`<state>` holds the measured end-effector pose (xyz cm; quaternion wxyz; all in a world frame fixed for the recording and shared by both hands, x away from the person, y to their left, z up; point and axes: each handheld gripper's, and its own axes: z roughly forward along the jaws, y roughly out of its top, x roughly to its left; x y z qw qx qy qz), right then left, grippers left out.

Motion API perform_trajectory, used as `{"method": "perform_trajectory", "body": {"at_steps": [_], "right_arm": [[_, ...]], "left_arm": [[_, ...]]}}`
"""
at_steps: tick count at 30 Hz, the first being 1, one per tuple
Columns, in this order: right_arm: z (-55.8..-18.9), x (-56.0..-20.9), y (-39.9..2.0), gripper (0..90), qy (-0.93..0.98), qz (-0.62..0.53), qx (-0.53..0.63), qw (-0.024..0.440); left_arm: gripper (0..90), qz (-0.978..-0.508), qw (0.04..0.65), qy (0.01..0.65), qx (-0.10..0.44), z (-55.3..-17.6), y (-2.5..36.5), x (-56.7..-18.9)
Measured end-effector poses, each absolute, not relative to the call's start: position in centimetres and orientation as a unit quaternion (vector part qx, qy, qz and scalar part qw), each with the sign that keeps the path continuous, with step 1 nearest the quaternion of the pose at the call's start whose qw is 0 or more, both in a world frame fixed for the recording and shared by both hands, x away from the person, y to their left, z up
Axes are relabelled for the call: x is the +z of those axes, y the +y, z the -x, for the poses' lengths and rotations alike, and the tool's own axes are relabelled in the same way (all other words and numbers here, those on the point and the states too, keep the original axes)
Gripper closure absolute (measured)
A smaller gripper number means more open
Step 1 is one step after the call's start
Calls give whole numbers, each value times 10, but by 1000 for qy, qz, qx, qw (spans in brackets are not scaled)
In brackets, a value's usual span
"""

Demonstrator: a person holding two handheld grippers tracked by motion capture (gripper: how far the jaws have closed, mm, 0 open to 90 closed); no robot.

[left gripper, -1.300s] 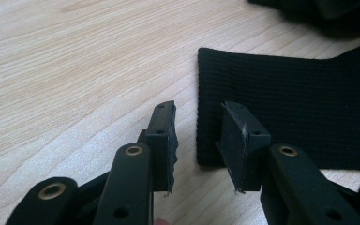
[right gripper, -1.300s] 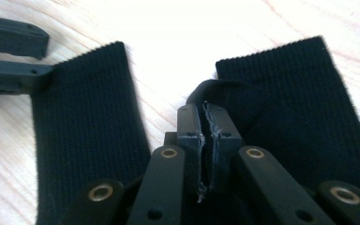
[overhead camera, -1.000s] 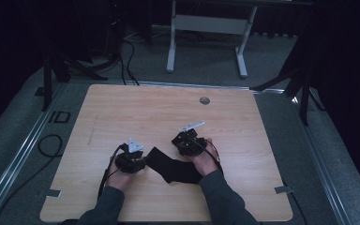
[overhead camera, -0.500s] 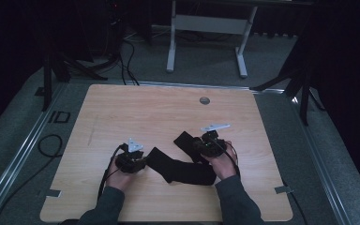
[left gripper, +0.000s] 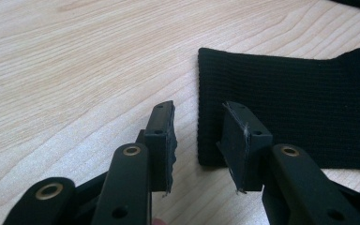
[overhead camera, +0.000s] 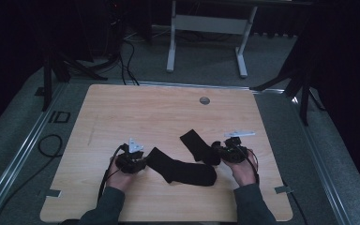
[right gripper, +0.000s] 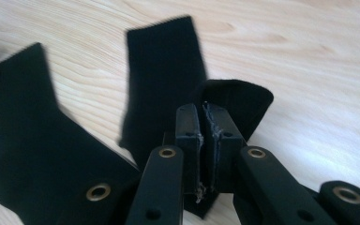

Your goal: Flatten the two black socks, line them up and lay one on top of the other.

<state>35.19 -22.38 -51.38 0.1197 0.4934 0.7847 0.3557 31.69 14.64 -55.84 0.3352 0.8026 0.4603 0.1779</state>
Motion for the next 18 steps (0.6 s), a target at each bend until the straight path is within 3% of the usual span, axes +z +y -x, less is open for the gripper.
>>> {"method": "perform_trajectory", "body": {"at_steps": [4,8,12,18], "right_arm": [[-350,-522,-243,833,776,-510,353,118],[-349,-526,-256,685,788,-511,318,130],[-346,-516,-263,591,785,-505,328,147],[-353,-502,-248,554,801,-473,332,158]], "left_arm": [[639,-803,335,460,176,-317,147,-558],[637,-802,339,462,169,-318,148,-559],[637,-801,340,463,167,-318,148,-559],[637,-803,340,460,165,-318,147,-559]]}}
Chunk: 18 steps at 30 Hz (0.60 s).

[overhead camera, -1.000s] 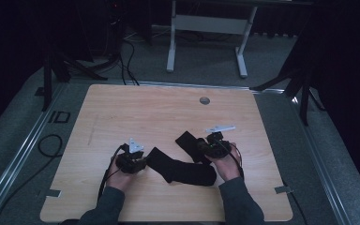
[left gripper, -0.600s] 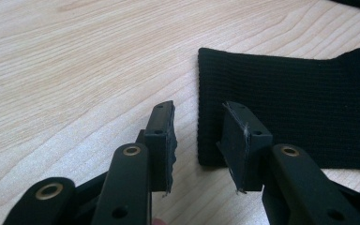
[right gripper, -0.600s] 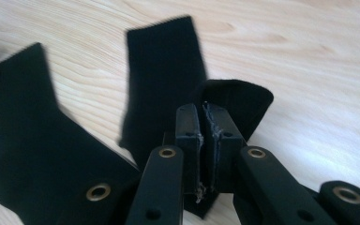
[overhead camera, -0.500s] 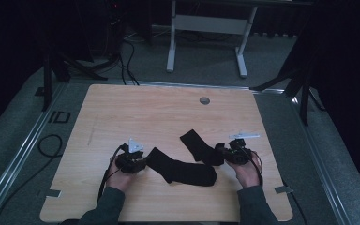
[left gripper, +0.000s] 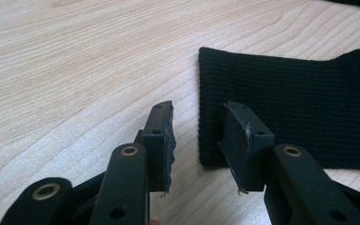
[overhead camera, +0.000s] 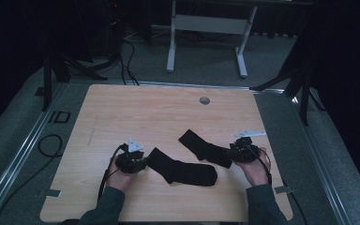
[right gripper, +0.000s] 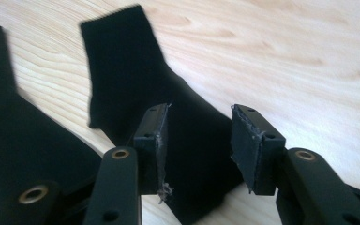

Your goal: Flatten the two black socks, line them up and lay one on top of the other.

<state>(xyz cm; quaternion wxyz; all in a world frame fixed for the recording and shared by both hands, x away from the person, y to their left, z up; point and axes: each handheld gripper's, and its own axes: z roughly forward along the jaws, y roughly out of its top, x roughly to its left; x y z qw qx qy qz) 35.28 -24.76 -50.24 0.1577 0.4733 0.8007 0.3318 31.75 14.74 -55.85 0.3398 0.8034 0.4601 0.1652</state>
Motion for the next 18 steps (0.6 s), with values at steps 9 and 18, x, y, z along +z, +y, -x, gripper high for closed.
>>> {"method": "perform_trajectory", "body": {"at_steps": [9,18], "right_arm": [[-368,-497,-213,567,826,-425,336,155],[-394,-517,-176,573,860,-386,299,147]], "left_arm": [[635,-805,339,457,164,-317,147,-559],[628,-804,341,459,163,-318,147,-559]]}}
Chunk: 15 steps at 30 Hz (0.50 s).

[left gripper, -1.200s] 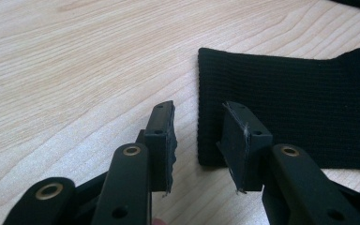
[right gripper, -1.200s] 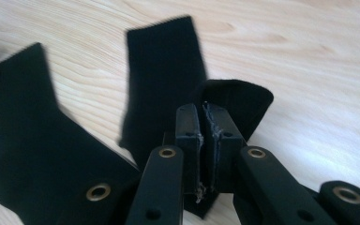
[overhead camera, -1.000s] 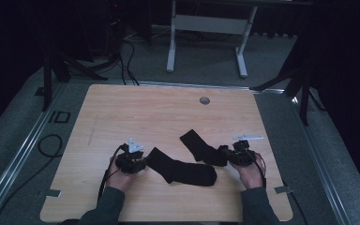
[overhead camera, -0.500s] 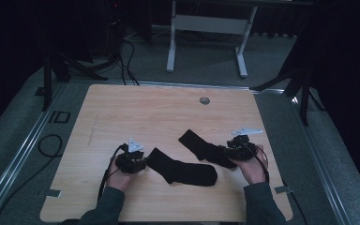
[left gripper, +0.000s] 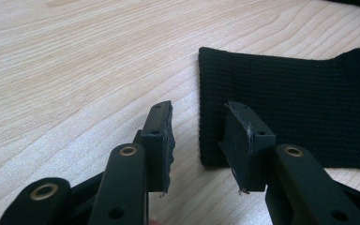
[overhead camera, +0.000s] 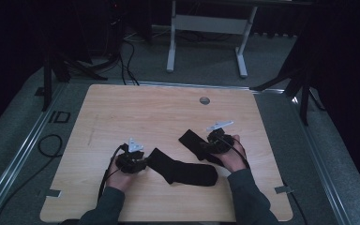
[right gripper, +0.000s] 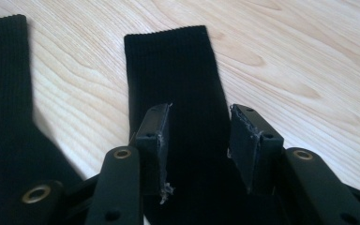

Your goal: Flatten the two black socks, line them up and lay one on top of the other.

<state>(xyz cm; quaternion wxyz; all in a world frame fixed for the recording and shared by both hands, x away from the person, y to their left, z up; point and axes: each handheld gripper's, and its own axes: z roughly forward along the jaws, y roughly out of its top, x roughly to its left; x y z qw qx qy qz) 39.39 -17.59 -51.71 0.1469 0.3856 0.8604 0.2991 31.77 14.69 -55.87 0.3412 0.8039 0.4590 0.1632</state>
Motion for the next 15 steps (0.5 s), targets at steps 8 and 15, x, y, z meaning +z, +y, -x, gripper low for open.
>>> {"method": "perform_trajectory", "body": {"at_steps": [8,15], "right_arm": [[-413,-533,-156,550,866,-388,289,129],[-419,-546,-151,544,870,-383,283,129]], "left_arm": [[626,-804,343,459,157,-319,148,-559],[617,-804,343,459,157,-319,148,-559]]}}
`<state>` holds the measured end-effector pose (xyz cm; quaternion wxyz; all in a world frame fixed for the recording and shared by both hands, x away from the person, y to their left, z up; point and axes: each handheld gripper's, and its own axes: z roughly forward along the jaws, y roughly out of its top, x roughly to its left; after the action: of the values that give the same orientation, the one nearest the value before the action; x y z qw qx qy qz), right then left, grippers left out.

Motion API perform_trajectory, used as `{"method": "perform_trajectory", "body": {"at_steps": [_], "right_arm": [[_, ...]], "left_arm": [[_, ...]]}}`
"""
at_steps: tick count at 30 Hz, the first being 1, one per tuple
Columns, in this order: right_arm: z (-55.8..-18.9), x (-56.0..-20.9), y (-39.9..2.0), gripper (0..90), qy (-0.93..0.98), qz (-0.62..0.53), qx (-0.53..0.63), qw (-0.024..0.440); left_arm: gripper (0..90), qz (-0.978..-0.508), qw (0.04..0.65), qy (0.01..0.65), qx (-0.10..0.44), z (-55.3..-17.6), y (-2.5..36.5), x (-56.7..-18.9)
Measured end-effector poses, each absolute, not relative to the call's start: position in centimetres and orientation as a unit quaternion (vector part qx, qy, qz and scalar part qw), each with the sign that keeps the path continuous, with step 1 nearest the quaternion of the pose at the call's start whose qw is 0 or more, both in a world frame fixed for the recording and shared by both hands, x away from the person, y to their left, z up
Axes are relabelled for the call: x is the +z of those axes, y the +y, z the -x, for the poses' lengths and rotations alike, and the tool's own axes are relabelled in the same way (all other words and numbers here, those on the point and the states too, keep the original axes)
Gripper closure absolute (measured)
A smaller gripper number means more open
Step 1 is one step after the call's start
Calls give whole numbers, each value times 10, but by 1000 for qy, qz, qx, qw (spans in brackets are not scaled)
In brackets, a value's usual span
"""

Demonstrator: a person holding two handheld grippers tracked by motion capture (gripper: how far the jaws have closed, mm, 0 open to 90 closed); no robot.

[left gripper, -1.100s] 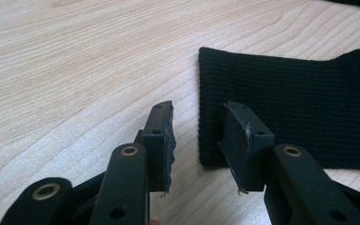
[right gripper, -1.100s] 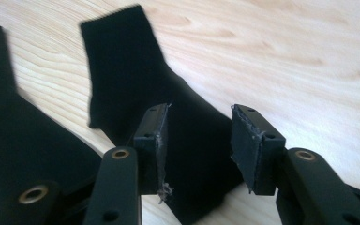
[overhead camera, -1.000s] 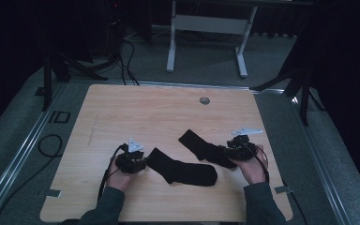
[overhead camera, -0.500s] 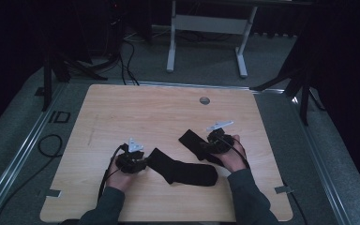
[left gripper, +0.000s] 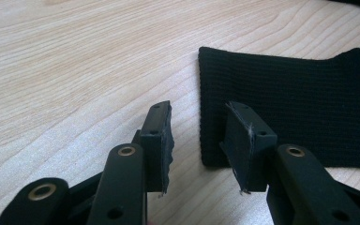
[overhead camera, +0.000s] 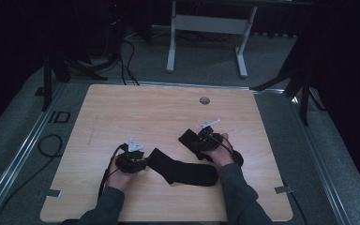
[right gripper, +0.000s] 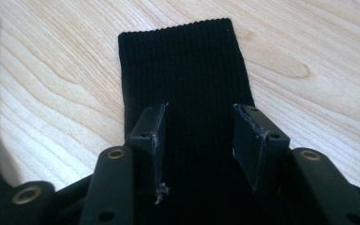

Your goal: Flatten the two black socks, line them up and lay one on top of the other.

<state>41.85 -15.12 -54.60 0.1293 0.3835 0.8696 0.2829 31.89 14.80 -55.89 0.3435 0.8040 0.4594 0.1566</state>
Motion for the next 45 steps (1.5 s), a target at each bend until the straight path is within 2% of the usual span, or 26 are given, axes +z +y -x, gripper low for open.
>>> {"method": "perform_trajectory", "body": {"at_steps": [11,20,23,36,45], "right_arm": [[-417,-547,-152,586,867,-386,286,135],[-415,-546,-151,781,866,-387,286,134],[-414,-546,-151,820,864,-392,289,131],[-412,-547,-153,845,854,-406,299,127],[-414,-546,-156,846,853,-411,304,108]], "left_arm": [[578,-803,340,461,164,-318,146,-559],[568,-803,339,460,167,-318,146,-559],[567,-803,340,461,166,-318,146,-559],[561,-801,341,462,166,-318,146,-560],[551,-801,342,462,166,-318,146,-560]]}}
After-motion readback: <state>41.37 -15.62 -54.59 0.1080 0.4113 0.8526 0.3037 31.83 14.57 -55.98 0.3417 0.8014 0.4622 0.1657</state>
